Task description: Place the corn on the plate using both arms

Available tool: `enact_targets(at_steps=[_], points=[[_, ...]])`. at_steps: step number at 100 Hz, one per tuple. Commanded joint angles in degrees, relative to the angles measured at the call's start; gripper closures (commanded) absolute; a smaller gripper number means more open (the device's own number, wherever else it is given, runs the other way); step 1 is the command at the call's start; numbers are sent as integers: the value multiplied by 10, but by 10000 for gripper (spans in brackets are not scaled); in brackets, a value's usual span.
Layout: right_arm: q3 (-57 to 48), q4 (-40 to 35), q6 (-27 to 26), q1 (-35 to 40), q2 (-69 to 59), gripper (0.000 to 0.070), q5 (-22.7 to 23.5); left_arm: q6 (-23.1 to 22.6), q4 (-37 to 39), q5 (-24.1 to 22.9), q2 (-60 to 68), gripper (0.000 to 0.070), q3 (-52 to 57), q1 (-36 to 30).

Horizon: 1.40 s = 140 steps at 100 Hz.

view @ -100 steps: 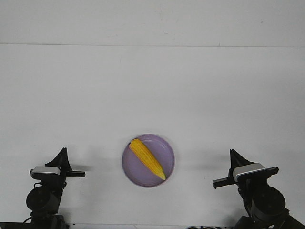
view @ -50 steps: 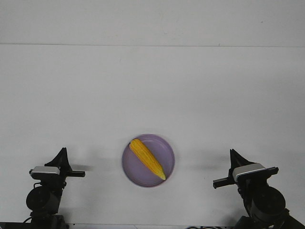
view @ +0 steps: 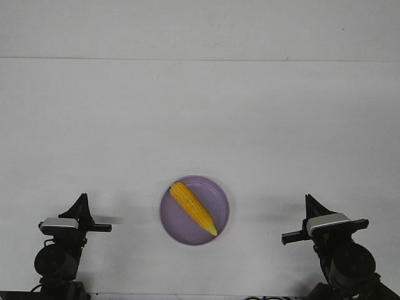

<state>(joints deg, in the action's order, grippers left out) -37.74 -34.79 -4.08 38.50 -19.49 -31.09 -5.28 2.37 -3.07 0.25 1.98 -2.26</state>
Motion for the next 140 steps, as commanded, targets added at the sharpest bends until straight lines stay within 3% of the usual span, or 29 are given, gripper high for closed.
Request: enact_targets(at_steps=[1,23,33,49,66,140], points=[[6,16,20,-54,1,684,21,-7,6,1,-1,686,-12,0],[152,172,70,-307,72,684,239,-7,6,1,-1,686,-12,0],[233,240,71,-381,116,684,300,-7,6,1,-1,686,-12,0],[323,287,59,-424,161,684,311,-7,6,1,-1,685,-12,0],[371,285,52,-433,191,684,312,-7,6,1,-1,686,-12,0],[370,288,50,-435,194,684,311,-7,6,1,-1,686,-12,0]])
